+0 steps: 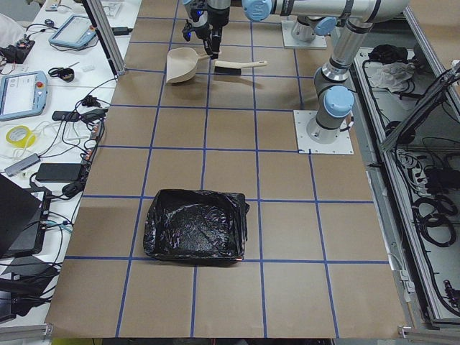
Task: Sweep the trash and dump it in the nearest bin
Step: 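Lower the dustpan onto the table beyond the brush with the right gripper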
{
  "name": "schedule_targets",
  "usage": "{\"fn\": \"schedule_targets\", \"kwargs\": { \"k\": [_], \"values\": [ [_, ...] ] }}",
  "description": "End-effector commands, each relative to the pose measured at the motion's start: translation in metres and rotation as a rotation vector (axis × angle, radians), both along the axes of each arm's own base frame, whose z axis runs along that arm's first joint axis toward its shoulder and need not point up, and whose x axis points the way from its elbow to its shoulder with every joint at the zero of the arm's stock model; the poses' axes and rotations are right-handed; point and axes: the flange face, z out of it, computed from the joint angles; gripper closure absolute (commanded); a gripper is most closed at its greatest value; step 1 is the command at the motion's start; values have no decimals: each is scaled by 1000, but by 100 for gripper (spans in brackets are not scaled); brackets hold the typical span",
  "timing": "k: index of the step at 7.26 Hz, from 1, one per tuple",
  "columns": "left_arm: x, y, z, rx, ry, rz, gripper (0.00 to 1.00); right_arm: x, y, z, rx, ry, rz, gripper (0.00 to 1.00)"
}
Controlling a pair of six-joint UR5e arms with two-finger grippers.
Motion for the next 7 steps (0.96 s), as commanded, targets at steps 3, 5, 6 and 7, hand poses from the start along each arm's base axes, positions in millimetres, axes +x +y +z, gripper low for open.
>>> {"fn": "schedule_targets", "kwargs": {
  "k": [3, 5, 6, 7],
  "values": [
    [0, 0, -1, 0, 0, 10, 0, -2, -6, -9, 6, 13, -5, 100],
    [0, 0, 0, 0, 0, 11, 0, -1, -6, -10, 9, 12, -28, 100],
    [-1, 0, 0, 0, 0, 10, 0, -4, -7, -11, 11, 17, -30, 100],
    [-1, 0, -1, 2, 2, 9, 0, -4, -7, -12, 9, 22, -27, 100]
  ]
}}
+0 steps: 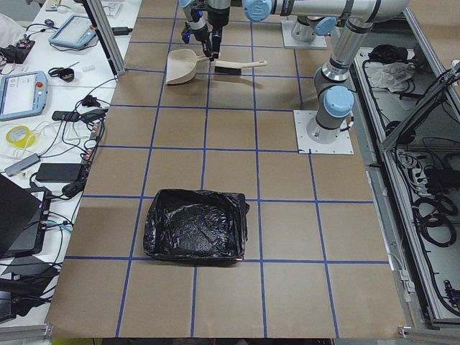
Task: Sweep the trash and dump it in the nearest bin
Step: 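Lower the dustpan onto the table beyond the brush with the right gripper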
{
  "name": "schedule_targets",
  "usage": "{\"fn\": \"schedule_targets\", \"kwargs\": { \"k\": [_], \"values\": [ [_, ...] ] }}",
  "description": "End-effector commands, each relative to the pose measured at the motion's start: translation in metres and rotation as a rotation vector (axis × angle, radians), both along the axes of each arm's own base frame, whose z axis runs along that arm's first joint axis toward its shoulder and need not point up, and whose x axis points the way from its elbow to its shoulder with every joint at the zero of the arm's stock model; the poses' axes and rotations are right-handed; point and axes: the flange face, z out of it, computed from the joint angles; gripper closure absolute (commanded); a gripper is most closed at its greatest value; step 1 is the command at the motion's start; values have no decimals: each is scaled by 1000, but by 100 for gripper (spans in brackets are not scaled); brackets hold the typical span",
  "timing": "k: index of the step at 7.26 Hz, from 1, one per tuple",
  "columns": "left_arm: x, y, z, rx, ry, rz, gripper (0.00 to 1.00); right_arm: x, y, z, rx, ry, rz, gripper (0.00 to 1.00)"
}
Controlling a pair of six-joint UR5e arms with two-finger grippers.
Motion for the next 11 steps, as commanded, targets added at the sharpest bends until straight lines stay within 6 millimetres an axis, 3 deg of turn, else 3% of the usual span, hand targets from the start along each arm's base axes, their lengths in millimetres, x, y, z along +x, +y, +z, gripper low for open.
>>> {"fn": "schedule_targets", "kwargs": {
  "k": [1, 2, 3, 4, 6, 8, 9, 11],
  "values": [
    [0, 0, -1, 3, 0, -1, 0, -1, 0, -1, 1, 2, -1, 100],
    [0, 0, -2, 6, 0, -1, 0, 0, -1, -1, -2, -1, -13, 77],
    [0, 0, -1, 4, 0, 1, 0, 0, -2, -6, -1, -1, -15, 25],
    [0, 2, -5, 9, 0, 1, 0, 2, -6, -6, -31, -13, -12, 0],
    [0, 2, -7, 13, -2, 1, 0, 0, -8, 3, -47, -5, -62, 0],
    [0, 2, -7, 13, -2, 1, 0, -6, -3, 41, -97, -7, -65, 0],
    [0, 2, -7, 13, -2, 1, 0, -12, 8, 82, -152, -20, -68, 0],
    [0, 2, -7, 13, -2, 1, 0, -36, 58, 179, -184, -22, -81, 0]
  ]
}}
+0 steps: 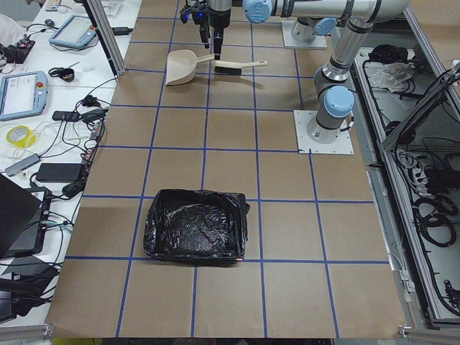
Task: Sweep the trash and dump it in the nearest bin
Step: 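Open the right gripper and lift it away from the dustpan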
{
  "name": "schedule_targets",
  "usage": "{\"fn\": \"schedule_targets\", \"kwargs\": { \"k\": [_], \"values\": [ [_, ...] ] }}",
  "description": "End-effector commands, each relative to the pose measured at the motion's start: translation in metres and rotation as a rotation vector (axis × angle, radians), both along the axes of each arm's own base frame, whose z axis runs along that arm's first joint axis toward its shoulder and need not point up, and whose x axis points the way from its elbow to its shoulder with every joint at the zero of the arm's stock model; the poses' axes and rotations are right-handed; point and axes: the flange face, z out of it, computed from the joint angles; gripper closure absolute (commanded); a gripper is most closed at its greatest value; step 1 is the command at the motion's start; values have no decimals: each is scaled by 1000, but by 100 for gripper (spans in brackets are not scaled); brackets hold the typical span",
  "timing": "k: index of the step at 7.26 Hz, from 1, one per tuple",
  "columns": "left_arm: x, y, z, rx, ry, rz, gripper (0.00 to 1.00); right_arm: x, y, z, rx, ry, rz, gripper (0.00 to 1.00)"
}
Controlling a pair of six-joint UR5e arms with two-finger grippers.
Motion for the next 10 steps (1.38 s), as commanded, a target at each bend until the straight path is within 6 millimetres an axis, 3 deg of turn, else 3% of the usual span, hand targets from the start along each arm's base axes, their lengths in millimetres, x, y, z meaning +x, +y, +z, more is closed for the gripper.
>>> {"fn": "schedule_targets", "kwargs": {
  "k": [1, 2, 3, 6, 7, 8, 9, 10],
  "values": [
    [0, 0, 0, 0, 0, 0, 0, -43, 50, 94, -11, 1, -39, 0],
    [0, 0, 0, 0, 0, 0, 0, -67, 72, 142, -82, -18, -68, 0],
    [0, 0, 0, 0, 0, 0, 0, -75, 98, 175, -124, -29, -73, 0],
    [0, 0, 0, 0, 0, 0, 0, -86, 89, 174, -156, -31, -94, 0],
    [0, 0, 0, 0, 0, 0, 0, -123, 73, 179, -189, -15, -135, 0],
    [0, 0, 0, 0, 0, 0, 0, -168, 63, 183, -221, 55, -21, 0],
    [0, 0, 0, 0, 0, 0, 0, -180, 60, 184, -235, 65, 102, 0],
    [0, 0, 0, 0, 0, 0, 0, -180, 57, 186, -258, 66, 107, 0]
  ]
}}
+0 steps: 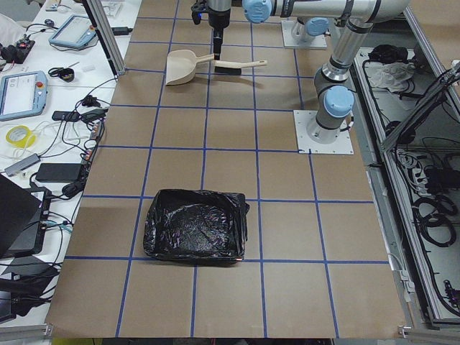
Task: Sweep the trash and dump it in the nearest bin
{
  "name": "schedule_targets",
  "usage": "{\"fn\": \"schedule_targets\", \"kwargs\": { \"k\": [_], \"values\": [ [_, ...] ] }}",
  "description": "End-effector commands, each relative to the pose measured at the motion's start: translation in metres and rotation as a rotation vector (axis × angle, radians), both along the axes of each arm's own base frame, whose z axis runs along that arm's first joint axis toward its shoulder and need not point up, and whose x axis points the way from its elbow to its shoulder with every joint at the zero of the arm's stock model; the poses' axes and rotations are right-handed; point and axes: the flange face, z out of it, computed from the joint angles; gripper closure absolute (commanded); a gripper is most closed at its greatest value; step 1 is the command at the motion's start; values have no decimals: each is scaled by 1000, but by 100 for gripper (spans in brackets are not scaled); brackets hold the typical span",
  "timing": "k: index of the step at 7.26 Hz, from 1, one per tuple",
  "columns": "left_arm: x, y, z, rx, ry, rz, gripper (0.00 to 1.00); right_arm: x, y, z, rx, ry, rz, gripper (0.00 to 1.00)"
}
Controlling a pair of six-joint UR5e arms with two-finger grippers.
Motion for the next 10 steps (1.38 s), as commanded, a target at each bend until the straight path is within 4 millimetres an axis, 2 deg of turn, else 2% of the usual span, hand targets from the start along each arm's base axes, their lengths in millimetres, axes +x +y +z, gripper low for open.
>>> {"fn": "schedule_targets", "kwargs": {
  "k": [1, 2, 5, 7, 9, 10],
  "values": [
    [0, 0, 0, 0, 0, 0, 0, -11, -5, 5, -35, 6, -57, 0],
    [0, 0, -1, 1, 0, 0, 0, -10, -8, 5, -48, -13, -143, 0],
    [-1, 0, -1, 3, 2, 0, 0, -11, -7, 7, -52, -4, -148, 0],
    [-4, 1, 10, -18, 7, 24, 0, -11, -7, 7, -51, -6, -148, 0],
    [-6, 26, 28, -8, 19, 45, 0, -12, -8, 6, -51, -6, -153, 0],
    [-6, 32, 26, 0, 17, 45, 0, -10, -8, 6, -51, -16, -154, 0]
  ]
}}
